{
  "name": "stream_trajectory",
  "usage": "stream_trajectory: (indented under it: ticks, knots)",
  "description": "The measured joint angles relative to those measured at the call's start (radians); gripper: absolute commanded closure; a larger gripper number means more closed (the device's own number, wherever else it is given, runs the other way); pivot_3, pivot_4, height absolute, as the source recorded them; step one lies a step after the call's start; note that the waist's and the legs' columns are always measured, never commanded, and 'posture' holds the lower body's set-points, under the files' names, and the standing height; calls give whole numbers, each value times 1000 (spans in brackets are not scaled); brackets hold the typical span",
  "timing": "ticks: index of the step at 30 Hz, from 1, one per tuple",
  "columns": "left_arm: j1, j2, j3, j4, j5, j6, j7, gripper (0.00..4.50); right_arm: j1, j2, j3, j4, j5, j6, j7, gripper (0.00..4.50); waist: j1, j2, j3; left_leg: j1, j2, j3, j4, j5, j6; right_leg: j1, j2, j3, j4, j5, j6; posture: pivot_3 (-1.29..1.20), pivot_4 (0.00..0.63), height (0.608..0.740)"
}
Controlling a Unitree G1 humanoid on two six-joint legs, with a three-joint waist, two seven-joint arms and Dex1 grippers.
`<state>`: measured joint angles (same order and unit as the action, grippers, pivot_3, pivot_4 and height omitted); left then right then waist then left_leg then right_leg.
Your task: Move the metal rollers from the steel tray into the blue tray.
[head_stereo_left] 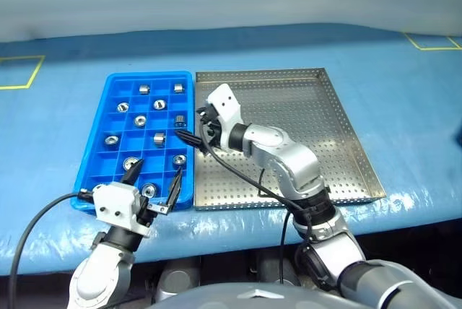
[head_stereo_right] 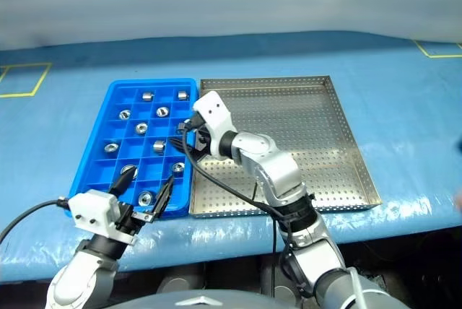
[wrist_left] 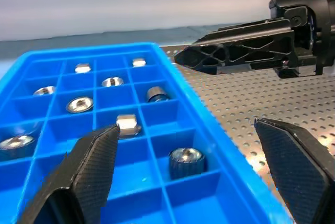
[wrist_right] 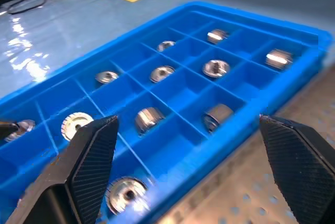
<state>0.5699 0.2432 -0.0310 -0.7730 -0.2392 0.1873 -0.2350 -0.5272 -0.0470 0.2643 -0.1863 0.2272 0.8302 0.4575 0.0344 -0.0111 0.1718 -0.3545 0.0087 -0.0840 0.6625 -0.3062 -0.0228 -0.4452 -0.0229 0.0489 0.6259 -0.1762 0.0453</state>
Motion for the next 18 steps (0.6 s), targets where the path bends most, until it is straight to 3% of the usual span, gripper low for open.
stream_trajectory:
  ticks: [9,18]
  knots:
    - [-127,35,-15,57,-47,68,-71,0,151,-70,-50,-86,-21,31,-96,21,-73,0,0,2,0,2,1,0,0,1,0,2,1,1,1,1,150,740]
    - [-140,39,-19,64,-50,88,-92,0,162,-73,-52,-104,-20,53,-130,21,-95,0,0,5,0,5,1,0,0,2,0,6,2,2,3,16,150,740]
